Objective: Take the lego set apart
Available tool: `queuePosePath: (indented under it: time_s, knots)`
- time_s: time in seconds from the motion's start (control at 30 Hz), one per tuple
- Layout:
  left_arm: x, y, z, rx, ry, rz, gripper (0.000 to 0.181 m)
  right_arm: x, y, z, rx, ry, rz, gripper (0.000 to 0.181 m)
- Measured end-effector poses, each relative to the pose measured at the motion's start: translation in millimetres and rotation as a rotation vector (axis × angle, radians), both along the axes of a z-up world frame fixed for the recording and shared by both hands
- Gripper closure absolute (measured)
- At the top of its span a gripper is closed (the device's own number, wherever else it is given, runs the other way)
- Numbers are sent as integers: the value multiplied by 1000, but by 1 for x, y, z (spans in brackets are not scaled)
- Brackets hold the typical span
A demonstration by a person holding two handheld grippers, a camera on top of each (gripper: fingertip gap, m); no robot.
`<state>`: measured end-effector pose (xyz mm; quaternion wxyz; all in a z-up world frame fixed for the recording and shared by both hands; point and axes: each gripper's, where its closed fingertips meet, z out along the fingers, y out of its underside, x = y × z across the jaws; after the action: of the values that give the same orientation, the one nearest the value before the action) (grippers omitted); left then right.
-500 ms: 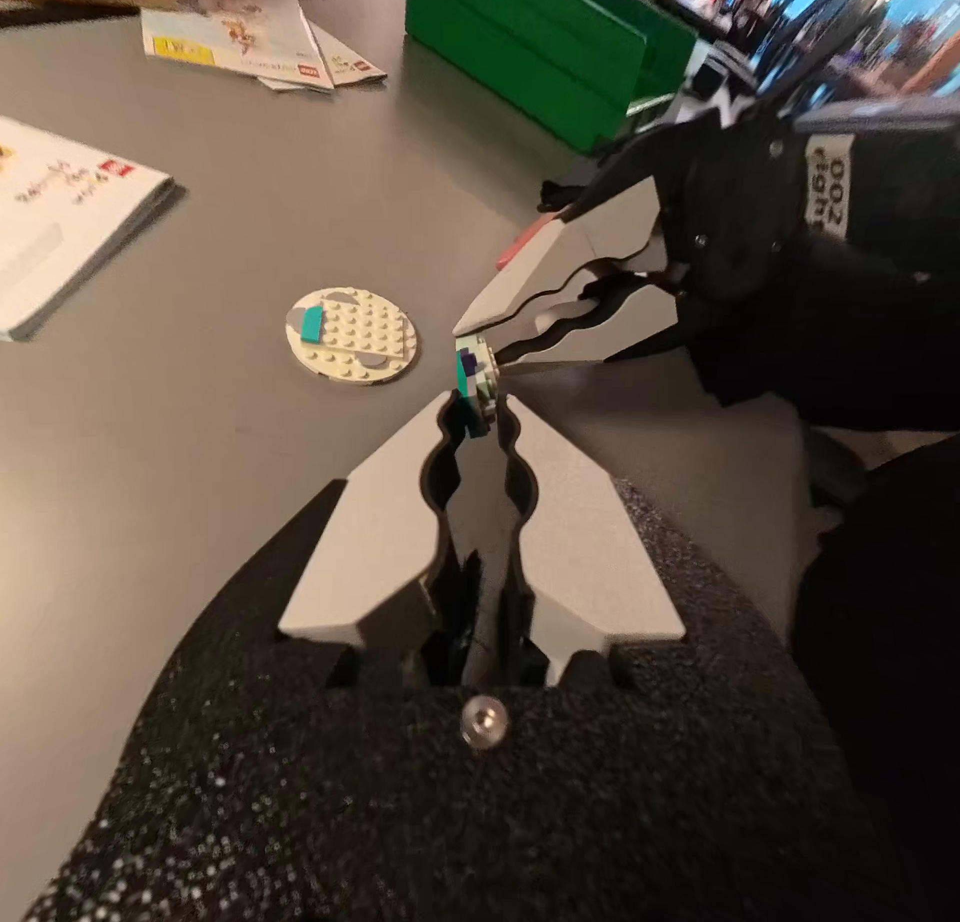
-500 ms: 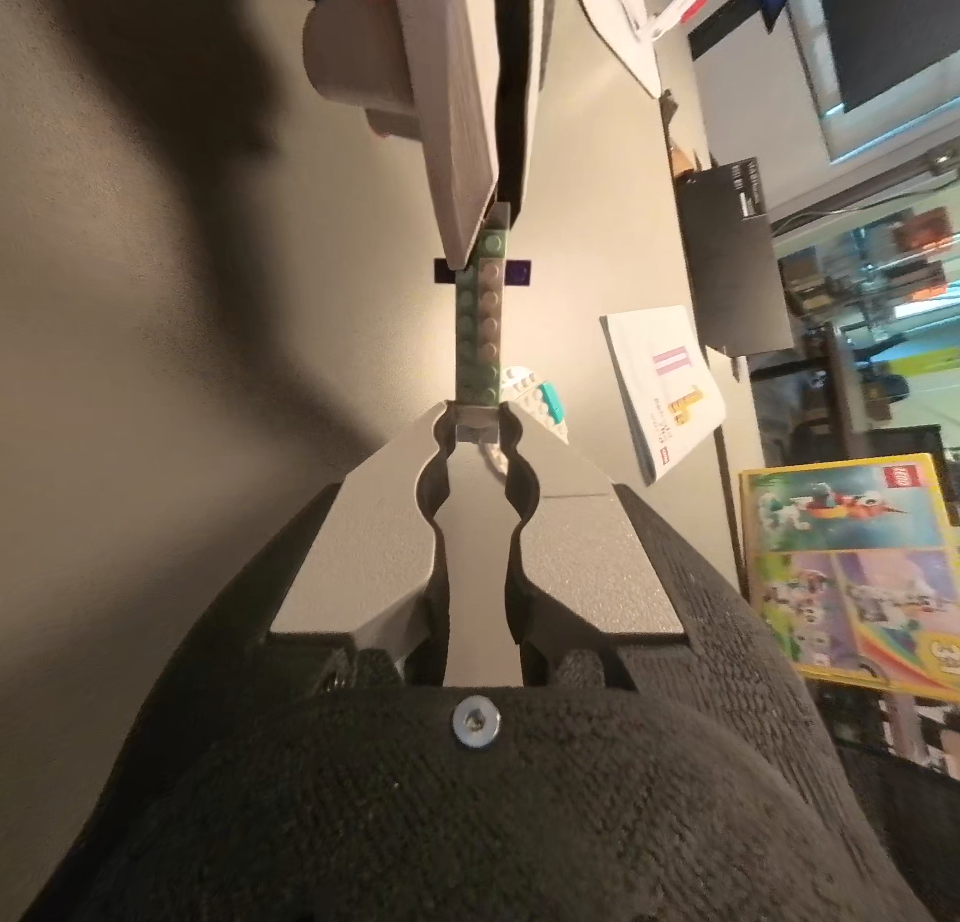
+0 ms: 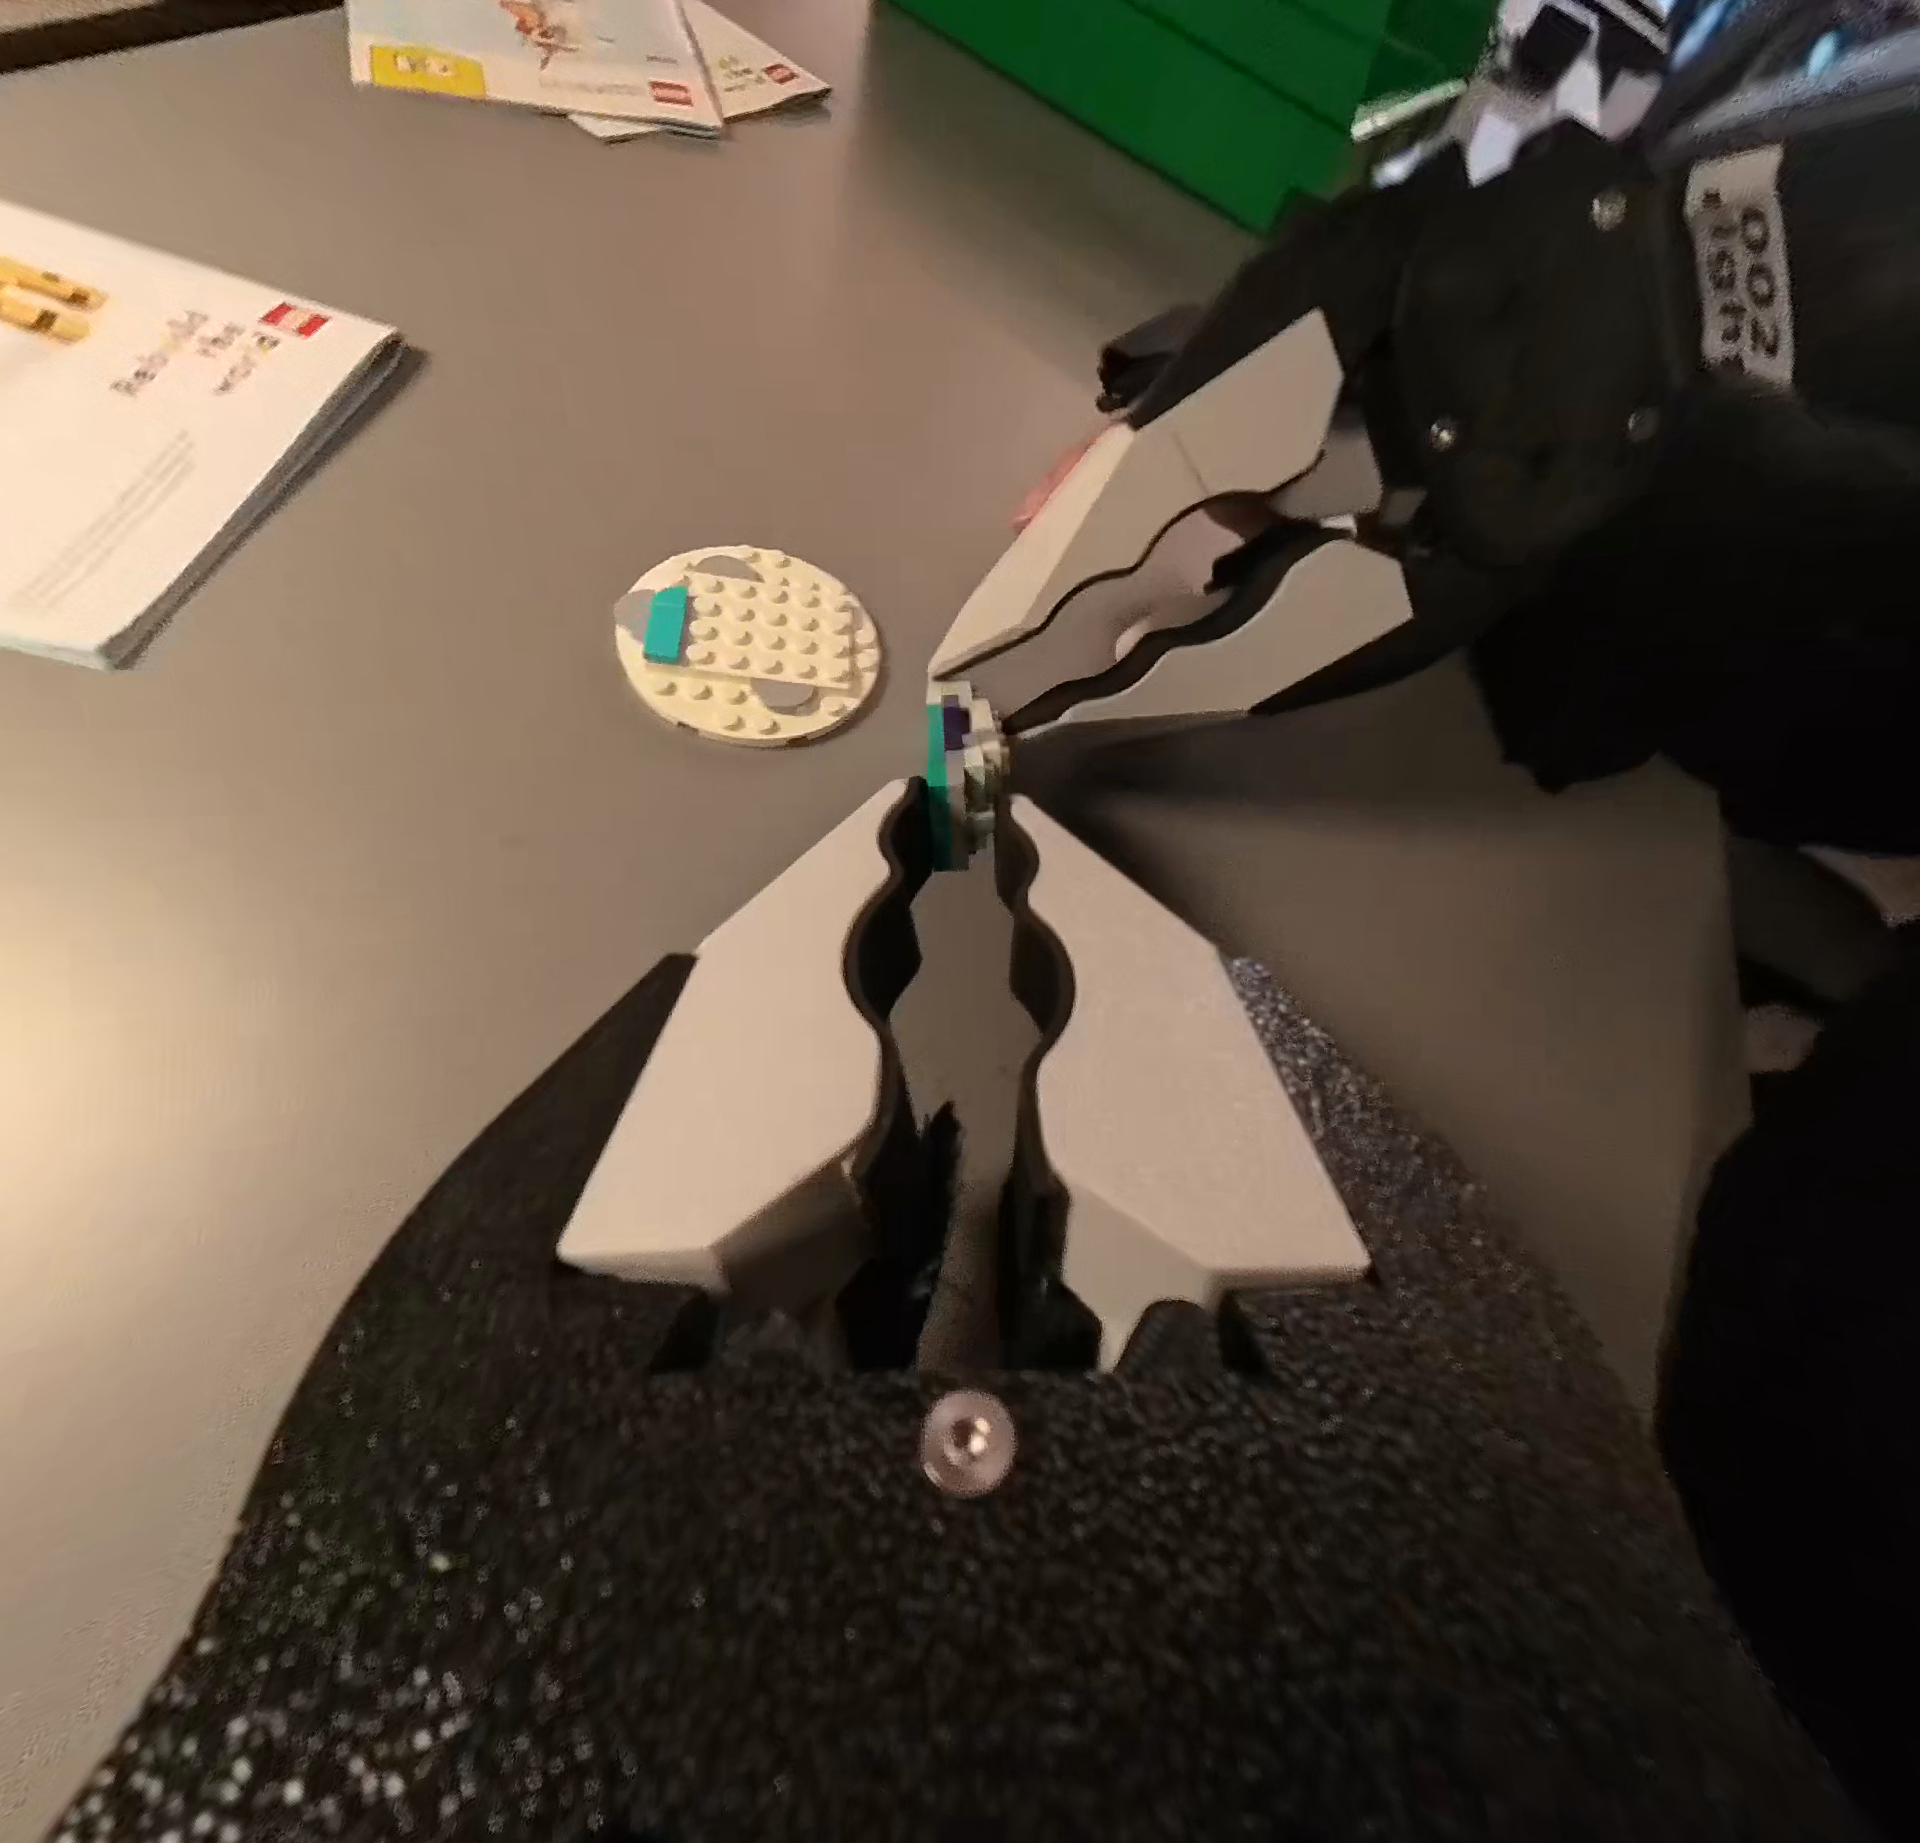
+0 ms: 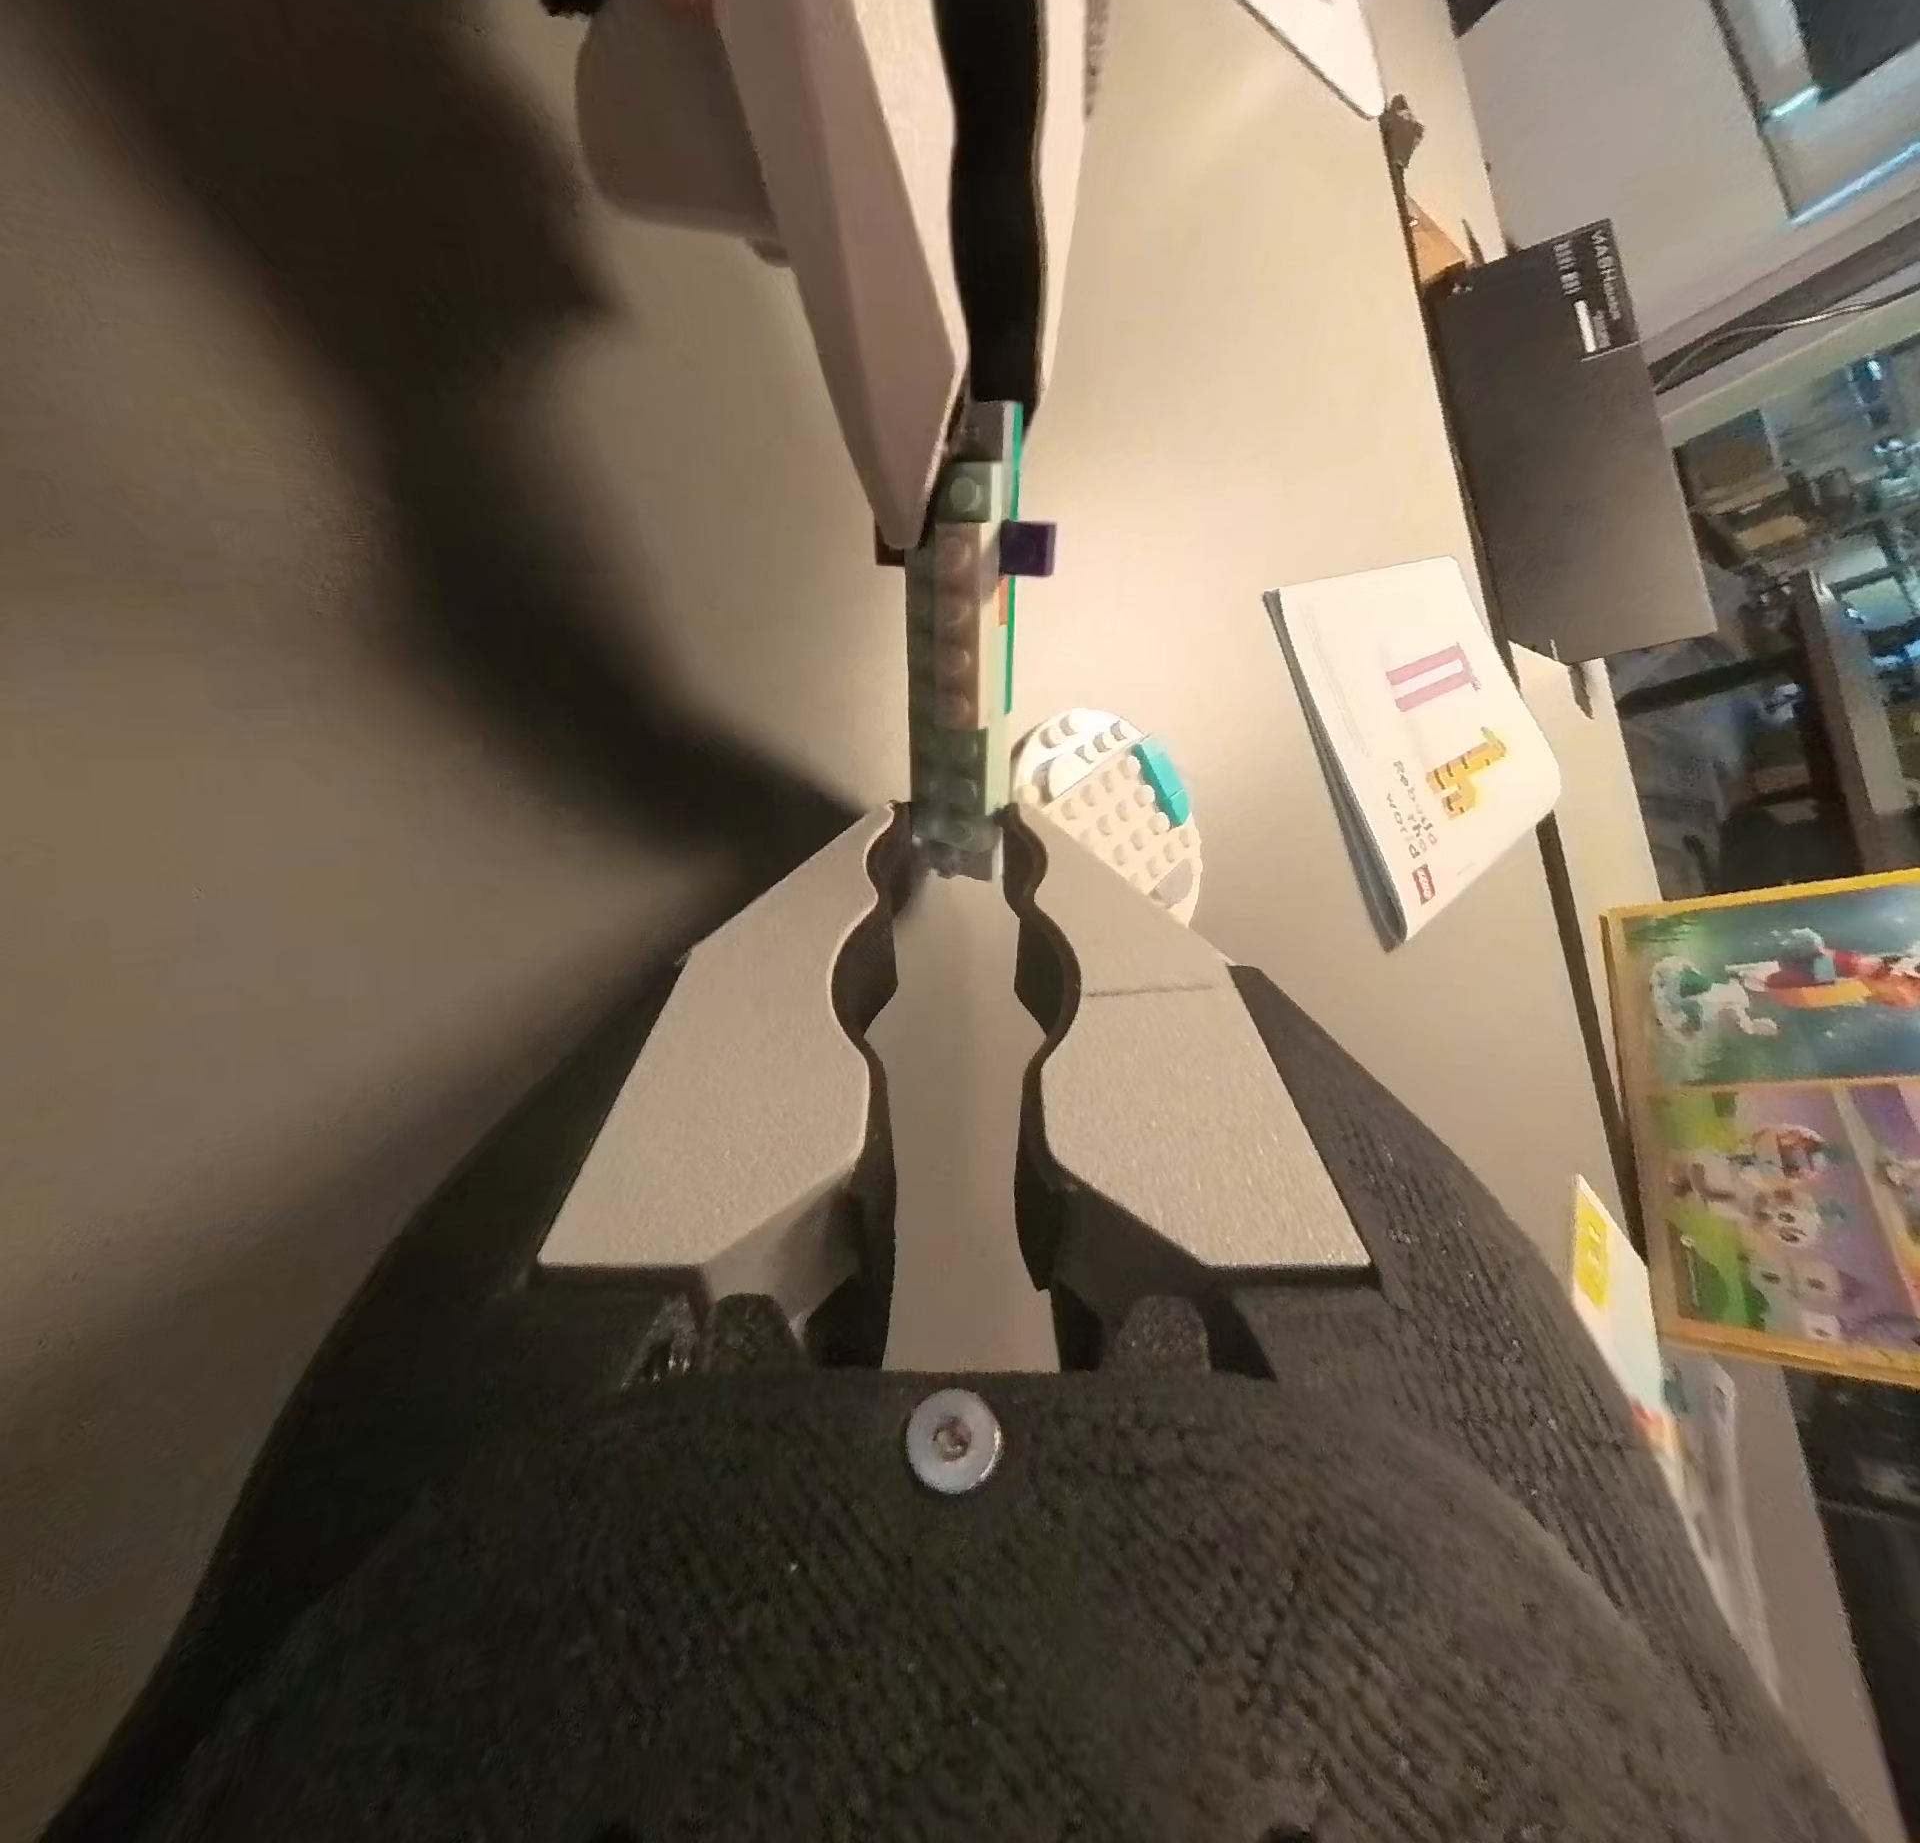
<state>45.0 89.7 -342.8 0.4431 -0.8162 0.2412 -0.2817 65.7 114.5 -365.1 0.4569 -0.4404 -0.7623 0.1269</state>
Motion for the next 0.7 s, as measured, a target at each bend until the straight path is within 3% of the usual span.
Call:
queuePosePath:
  time_s: [0.27, 0.7]
  knots:
    - [-23, 9, -6, -92, -77, 125, 171, -5, 25, 39, 73, 356, -46, 162]
    - [-17, 9, -6, -63, -83, 84, 171, -3, 25, 47, 122, 407, -39, 166]
